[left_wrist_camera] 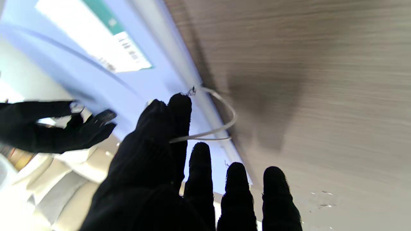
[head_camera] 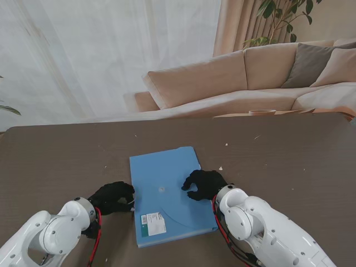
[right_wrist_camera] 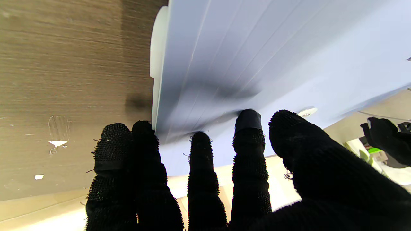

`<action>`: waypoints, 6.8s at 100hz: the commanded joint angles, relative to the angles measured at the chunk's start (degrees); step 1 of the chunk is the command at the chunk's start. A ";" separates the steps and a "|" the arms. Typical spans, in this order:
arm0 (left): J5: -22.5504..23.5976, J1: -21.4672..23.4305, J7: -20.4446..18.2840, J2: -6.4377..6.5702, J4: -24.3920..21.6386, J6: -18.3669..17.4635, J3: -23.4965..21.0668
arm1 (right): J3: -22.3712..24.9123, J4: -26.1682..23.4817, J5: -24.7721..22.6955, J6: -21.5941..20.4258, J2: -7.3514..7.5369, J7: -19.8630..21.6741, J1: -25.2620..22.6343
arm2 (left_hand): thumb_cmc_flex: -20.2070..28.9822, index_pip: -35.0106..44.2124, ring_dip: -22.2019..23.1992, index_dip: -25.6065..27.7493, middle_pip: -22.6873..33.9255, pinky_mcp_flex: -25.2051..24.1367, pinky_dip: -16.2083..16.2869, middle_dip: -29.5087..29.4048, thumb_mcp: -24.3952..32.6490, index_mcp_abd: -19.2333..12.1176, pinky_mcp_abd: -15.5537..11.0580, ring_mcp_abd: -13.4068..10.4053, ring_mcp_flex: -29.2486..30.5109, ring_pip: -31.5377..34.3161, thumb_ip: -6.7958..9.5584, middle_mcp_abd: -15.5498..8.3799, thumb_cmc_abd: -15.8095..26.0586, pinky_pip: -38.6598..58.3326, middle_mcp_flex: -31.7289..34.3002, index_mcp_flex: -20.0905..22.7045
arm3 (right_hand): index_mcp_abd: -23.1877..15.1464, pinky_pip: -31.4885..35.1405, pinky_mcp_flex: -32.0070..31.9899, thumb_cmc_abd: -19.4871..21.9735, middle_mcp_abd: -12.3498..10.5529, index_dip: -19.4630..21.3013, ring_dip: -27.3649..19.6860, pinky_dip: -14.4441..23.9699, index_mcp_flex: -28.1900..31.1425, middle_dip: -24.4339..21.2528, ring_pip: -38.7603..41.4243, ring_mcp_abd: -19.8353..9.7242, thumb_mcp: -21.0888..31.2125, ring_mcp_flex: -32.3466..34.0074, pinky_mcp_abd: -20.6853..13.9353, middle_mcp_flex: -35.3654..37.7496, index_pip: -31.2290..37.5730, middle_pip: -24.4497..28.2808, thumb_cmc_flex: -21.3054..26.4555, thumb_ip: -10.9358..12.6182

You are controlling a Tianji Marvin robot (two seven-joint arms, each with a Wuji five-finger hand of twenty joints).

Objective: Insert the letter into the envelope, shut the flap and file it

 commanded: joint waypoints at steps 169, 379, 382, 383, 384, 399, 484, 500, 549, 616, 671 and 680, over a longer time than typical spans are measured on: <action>14.90 -19.70 9.85 -2.13 10.74 9.43 25.89 | -1.46 1.10 0.11 -0.60 -0.19 1.83 0.29 | 2.40 -14.22 1.26 -10.48 -4.59 -4.06 0.96 -2.08 -7.04 -12.77 -4.41 -4.76 -4.93 -2.96 -0.02 -6.18 9.45 -1.05 -9.39 -9.31 | -0.71 0.24 -1.19 -0.05 1.43 0.14 -0.72 0.15 -0.39 1.56 -0.10 -9.86 0.67 0.74 -1.21 5.27 0.51 2.61 0.79 -0.50; 23.58 -28.39 3.82 -1.20 11.46 14.27 37.97 | -1.87 1.81 0.96 -0.83 -0.36 1.46 0.99 | -1.35 -17.70 27.75 -10.25 32.65 -5.32 6.27 45.71 -5.06 -14.33 -2.23 -4.00 -3.76 31.09 -1.11 -4.37 8.76 7.66 4.37 -8.30 | -0.64 0.16 -1.16 -0.12 1.22 0.16 -0.74 0.15 -0.37 1.54 -0.16 -9.78 0.71 0.73 -0.98 5.27 0.44 2.49 0.88 -0.53; 23.61 -28.39 3.80 -1.18 11.48 14.10 37.94 | -1.87 1.83 1.00 -0.83 -0.37 1.44 1.00 | -1.38 -18.26 26.55 -10.78 30.19 -5.50 5.82 44.16 -5.32 -14.38 -2.32 -3.96 -3.68 30.19 -0.97 -4.32 8.90 7.66 6.27 -8.48 | -0.65 0.16 -1.17 -0.09 1.25 0.16 -0.75 0.15 -0.37 1.54 -0.17 -9.79 0.71 0.71 -0.99 5.28 0.43 2.50 0.88 -0.53; 23.60 -28.39 3.79 -1.18 11.48 14.06 37.94 | -1.88 1.82 1.00 -0.82 -0.37 1.44 1.00 | -1.41 -18.41 25.91 -10.96 28.54 -5.55 5.65 43.06 -5.40 -14.42 -2.31 -3.90 -3.62 29.58 -0.94 -4.22 8.89 7.64 7.27 -8.47 | -0.67 0.16 -1.18 -0.07 1.24 0.15 -0.74 0.15 -0.40 1.54 -0.16 -9.82 0.70 0.72 -0.99 5.28 0.42 2.50 0.85 -0.53; 23.58 -28.40 3.79 -1.18 11.49 14.03 37.94 | -1.88 1.82 1.00 -0.82 -0.37 1.44 1.00 | -1.39 -18.54 25.37 -11.09 27.07 -5.59 5.50 42.17 -5.42 -14.50 -2.29 -3.84 -3.59 29.11 -0.89 -4.15 8.94 7.60 8.08 -8.51 | -0.69 0.16 -1.18 -0.06 1.23 0.15 -0.75 0.15 -0.41 1.54 -0.16 -9.84 0.69 0.71 -0.99 5.27 0.41 2.49 0.82 -0.54; 23.28 -28.47 4.17 -1.21 11.74 13.36 37.90 | -1.81 1.72 0.94 -0.77 -0.36 1.48 0.93 | -1.52 -19.05 18.79 -11.93 3.41 -5.48 4.55 21.70 -5.28 -14.47 -2.70 -3.27 -3.25 22.41 -0.70 -5.36 8.86 7.35 16.19 -8.38 | -0.66 0.15 -1.18 -0.09 1.27 0.18 -0.75 0.15 -0.38 1.54 -0.19 -9.82 0.67 0.70 -1.00 5.32 0.37 2.50 0.82 -0.50; 22.67 -30.90 2.30 -0.98 12.00 15.15 42.17 | -1.77 1.74 1.08 -0.84 -0.39 1.38 0.96 | -3.41 -13.46 21.78 -6.04 -3.59 -6.73 6.16 -0.91 -6.21 -12.14 -3.92 -5.10 -4.27 13.28 -0.45 -5.33 7.29 1.74 3.77 -5.79 | -0.46 0.11 -1.18 0.00 1.26 0.29 -0.76 0.16 -0.40 1.56 -0.21 -9.71 0.63 0.71 -0.88 5.34 0.17 2.50 0.78 -0.45; 24.00 -30.94 2.04 -0.91 11.94 15.09 42.23 | -1.73 1.74 1.12 -0.83 -0.41 1.32 0.93 | -4.49 -9.37 21.81 -1.84 -3.29 -6.61 6.66 -0.53 -6.41 -9.74 -3.85 -5.07 -4.27 12.28 -0.34 -5.43 7.04 0.83 2.89 -5.94 | -0.47 0.11 -1.18 -0.02 1.28 0.32 -0.76 0.16 -0.36 1.55 -0.21 -9.74 0.60 0.71 -0.88 5.31 0.14 2.48 0.82 -0.44; 24.78 -30.60 1.12 -0.81 11.33 15.60 41.91 | -1.84 1.72 1.13 -0.82 -0.41 1.38 1.06 | -5.50 -8.95 24.18 0.77 14.20 -6.60 6.78 19.67 -6.90 -10.03 -3.45 -5.15 -4.06 16.37 -0.63 -4.08 7.84 -0.05 3.38 -8.21 | -0.55 0.03 -1.30 -0.03 1.11 0.37 -0.75 0.14 -0.39 1.53 -0.25 -9.43 0.55 0.56 -0.82 5.33 0.08 2.40 0.77 -0.39; 26.79 -25.98 0.55 -0.39 8.47 10.90 37.28 | -2.05 1.55 1.30 -0.27 -0.40 1.81 1.27 | -6.00 -8.68 23.09 -3.92 6.51 -6.39 4.69 14.73 -7.11 -8.88 -3.28 -5.12 -4.29 12.08 -0.83 -4.92 7.82 -0.80 -0.05 -0.15 | -0.46 0.06 -1.34 0.39 1.15 0.42 -0.69 0.23 -0.63 1.54 -0.22 -9.04 0.26 0.50 -0.66 5.35 -0.26 2.32 0.69 -0.23; 26.39 -16.42 2.74 -0.53 2.68 4.25 25.51 | -1.66 0.85 1.49 0.20 -0.51 1.71 1.03 | -8.05 -17.00 16.96 -4.71 1.93 -5.24 5.57 8.25 -6.79 -10.19 -2.36 -4.21 -3.90 8.57 -0.39 -5.08 9.08 -0.06 -1.24 -13.19 | -0.41 0.12 -1.59 0.99 0.91 0.67 -0.67 0.42 -1.05 1.56 -0.36 -8.64 -0.36 0.30 -0.30 5.33 -0.96 2.18 0.37 0.21; 24.81 -13.17 4.26 -0.74 0.70 1.62 21.02 | -0.80 -0.37 1.09 0.50 -0.53 1.46 0.14 | -10.31 -21.62 10.30 -8.71 -1.42 -4.17 4.37 3.39 -6.89 -8.53 -1.26 -3.31 -3.51 6.15 0.39 -4.95 12.42 -0.61 -0.37 -18.34 | -0.29 0.22 -2.07 1.58 0.87 0.71 -0.58 0.59 -1.45 1.51 -0.33 -8.53 -0.72 0.02 0.12 5.02 -1.41 1.98 -0.08 0.30</action>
